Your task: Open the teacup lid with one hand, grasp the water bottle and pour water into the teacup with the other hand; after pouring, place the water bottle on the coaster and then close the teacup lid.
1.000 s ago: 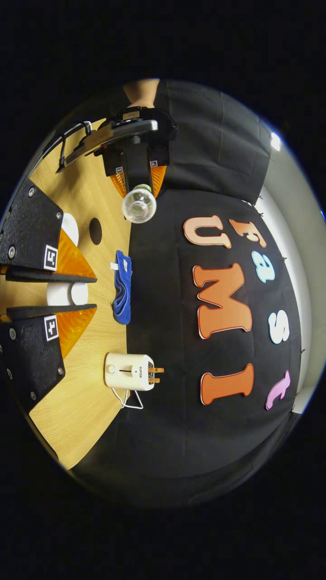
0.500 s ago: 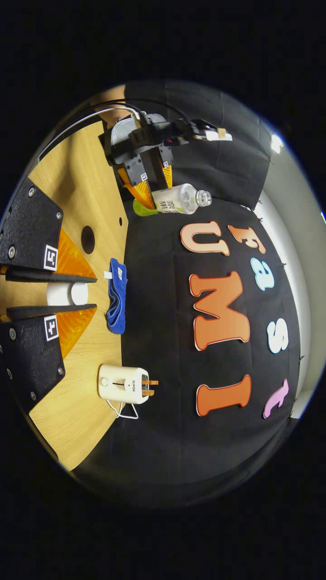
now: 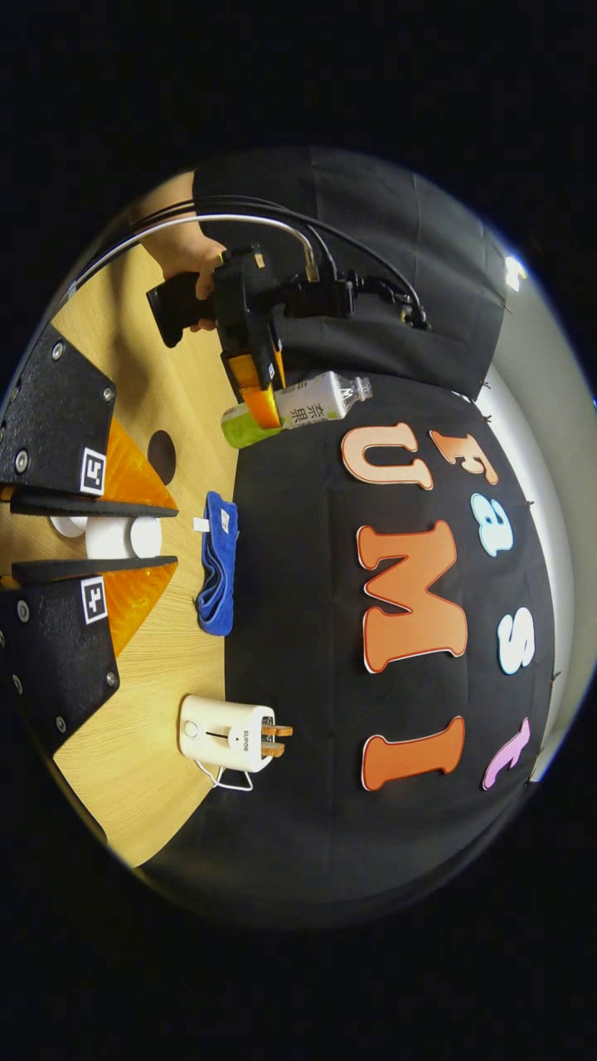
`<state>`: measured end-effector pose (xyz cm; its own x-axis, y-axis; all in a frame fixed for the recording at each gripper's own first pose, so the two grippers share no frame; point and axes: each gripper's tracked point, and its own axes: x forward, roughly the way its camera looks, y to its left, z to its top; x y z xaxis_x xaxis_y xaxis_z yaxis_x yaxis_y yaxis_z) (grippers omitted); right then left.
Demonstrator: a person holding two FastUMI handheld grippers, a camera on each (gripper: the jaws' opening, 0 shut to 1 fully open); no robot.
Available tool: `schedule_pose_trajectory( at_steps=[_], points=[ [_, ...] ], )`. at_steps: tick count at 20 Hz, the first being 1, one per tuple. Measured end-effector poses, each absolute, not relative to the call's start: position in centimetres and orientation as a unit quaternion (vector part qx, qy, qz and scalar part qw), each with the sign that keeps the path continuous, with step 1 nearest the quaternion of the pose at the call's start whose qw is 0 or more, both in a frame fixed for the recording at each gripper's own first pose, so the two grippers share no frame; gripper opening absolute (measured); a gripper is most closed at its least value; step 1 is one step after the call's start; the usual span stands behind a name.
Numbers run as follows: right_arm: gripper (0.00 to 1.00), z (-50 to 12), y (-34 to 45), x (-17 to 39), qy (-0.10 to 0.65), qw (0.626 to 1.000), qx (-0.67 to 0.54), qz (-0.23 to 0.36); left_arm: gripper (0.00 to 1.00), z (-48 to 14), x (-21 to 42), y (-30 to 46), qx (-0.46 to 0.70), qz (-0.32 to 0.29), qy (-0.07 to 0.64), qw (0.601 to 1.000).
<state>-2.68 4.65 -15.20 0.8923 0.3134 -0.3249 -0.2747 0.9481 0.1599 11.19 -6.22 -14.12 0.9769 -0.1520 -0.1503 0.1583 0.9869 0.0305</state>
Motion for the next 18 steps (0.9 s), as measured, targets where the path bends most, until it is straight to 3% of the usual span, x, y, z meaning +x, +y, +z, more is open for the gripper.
schedule_pose_trajectory(
  at_steps=[5,8,18],
  points=[
    [0.22,-16.1,4.8,-2.8,0.186,0.969,0.052,0.155,0.63,-20.4,12.7,-6.3,-0.014,-0.079,0.147,0.986],
    [0.22,-16.7,5.0,-2.9,0.192,0.968,0.049,0.156,0.66,-23.7,13.1,-6.9,-0.021,-0.086,0.187,0.978],
    [0.22,-17.6,6.3,-3.3,0.201,0.963,0.037,0.175,0.66,-28.4,12.2,-6.9,-0.024,-0.091,0.253,0.963]
  ],
)
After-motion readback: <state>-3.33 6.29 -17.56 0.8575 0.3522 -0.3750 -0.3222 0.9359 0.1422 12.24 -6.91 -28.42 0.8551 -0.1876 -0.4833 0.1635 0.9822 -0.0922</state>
